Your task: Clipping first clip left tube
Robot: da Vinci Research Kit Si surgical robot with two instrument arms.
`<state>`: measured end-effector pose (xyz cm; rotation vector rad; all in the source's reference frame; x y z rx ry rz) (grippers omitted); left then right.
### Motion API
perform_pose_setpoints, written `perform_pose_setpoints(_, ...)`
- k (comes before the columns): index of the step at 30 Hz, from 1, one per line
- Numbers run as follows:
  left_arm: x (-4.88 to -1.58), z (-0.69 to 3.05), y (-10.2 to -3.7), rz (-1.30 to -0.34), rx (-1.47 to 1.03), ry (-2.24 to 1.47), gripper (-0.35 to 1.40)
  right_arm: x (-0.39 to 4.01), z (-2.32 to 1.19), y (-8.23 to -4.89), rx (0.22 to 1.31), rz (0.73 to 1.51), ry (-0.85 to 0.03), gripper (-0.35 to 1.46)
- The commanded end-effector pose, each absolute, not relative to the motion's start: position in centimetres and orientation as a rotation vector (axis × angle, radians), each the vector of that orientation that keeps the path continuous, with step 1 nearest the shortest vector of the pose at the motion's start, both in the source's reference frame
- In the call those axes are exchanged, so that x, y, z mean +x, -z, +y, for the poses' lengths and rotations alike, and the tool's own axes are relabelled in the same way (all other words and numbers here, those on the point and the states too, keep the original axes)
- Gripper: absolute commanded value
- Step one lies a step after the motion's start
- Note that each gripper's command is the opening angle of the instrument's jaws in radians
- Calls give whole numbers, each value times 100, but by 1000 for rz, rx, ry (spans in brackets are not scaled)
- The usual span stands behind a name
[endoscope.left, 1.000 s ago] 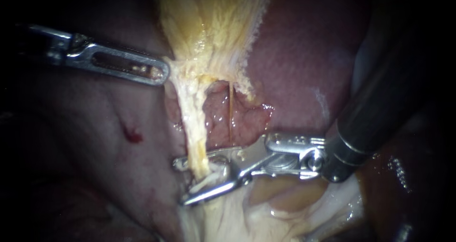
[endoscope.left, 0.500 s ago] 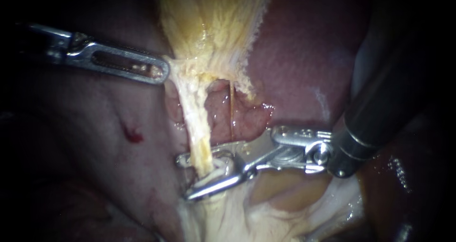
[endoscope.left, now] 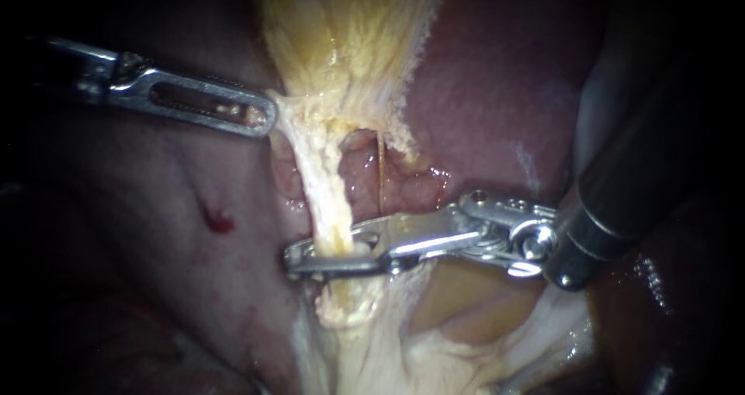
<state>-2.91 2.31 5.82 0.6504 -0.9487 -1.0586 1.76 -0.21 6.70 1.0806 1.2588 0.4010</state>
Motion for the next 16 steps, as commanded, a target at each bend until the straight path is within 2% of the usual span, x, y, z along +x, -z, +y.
perform_pose_setpoints(1,-291,231,-582,-948,650,1059,-35,176,-21,-670,1085,1256,-402,-35)
perform_pose_setpoints(16,-291,231,-582,-948,650,1059,-35,175,-22,-670,1085,1256,-401,-35)
